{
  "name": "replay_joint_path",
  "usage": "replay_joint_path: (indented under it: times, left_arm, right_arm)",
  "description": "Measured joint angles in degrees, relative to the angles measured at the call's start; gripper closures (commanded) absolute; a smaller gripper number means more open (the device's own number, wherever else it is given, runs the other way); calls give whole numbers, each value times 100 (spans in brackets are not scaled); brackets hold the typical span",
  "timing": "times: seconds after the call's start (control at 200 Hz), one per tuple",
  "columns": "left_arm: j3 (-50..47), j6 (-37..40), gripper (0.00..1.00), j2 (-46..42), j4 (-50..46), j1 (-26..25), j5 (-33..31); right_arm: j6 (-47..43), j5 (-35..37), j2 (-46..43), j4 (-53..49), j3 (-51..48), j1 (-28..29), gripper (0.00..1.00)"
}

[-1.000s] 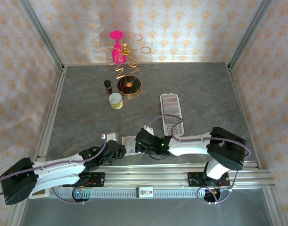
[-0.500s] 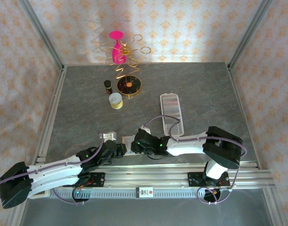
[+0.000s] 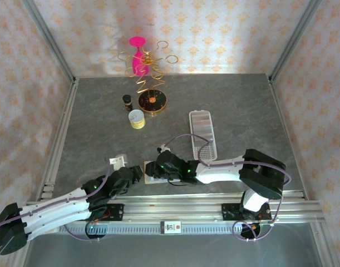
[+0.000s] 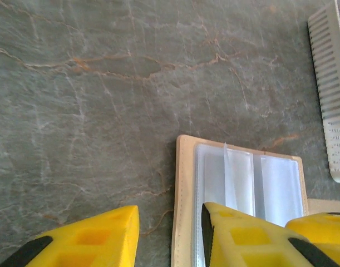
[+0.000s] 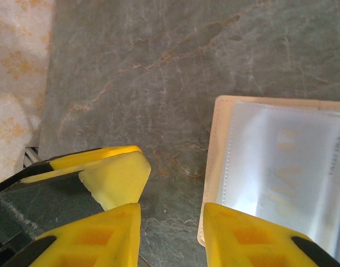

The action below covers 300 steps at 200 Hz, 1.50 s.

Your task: Put the credit cards into the card holder

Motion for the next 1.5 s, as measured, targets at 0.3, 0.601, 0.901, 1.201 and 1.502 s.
replay_joint_path:
  times: [0.3,0.601,0.901,1.201,1.502]
  left_arm:
    - [7,33,61,-522,-232,0,-201]
    - [315,599,63,-76,138,0,343]
    - [391,1008,64,654,907,0,1027]
    - [389,1213,70,702,1014,0,1303]
    - [376,1215,76,717,1075,0,1384]
  right_arm:
    - [-2634,1180,-1939,-57,-48,-111,65]
    - [-7757,1137,-3016,-1545,162,-1108,65]
    - [-11195,260,-2892,-3292,345,-3694,28]
    - [-12850,236,-1674,-3637,428,-4127,21]
    - [-13435,146,-1060,-3263,424,-4133,22]
